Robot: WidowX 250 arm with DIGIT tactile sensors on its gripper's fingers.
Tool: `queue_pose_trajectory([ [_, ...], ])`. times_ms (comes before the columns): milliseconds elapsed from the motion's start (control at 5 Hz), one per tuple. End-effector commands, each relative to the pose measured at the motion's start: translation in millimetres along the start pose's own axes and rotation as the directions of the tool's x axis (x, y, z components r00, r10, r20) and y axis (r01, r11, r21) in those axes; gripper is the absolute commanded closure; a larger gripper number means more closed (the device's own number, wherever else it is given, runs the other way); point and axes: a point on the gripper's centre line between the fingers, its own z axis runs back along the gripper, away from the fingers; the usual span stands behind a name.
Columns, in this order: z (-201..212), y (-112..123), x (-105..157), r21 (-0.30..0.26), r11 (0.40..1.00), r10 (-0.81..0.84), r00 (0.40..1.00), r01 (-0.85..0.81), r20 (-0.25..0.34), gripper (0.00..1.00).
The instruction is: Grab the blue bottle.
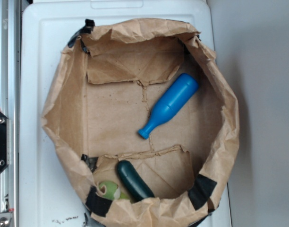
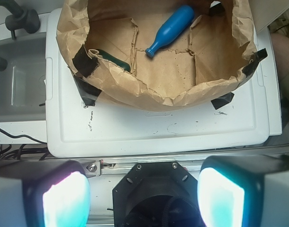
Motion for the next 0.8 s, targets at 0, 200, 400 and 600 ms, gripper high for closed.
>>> queue_pose_trajectory([
  [0, 0, 0, 0, 0.000, 1.000, 0.000, 1.000, 0.000, 0.000, 0.00],
  [200, -16, -8, 37, -0.012, 0.999, 0.047, 0.999, -0.048, -0.025, 0.00],
  [400, -34, -7, 70, 0.002, 0.997, 0.076, 0.997, -0.076, -0.020, 0.00],
  [600, -60, -10, 118, 0.009, 0.995, 0.096, 0.995, -0.096, 0.002, 0.00],
])
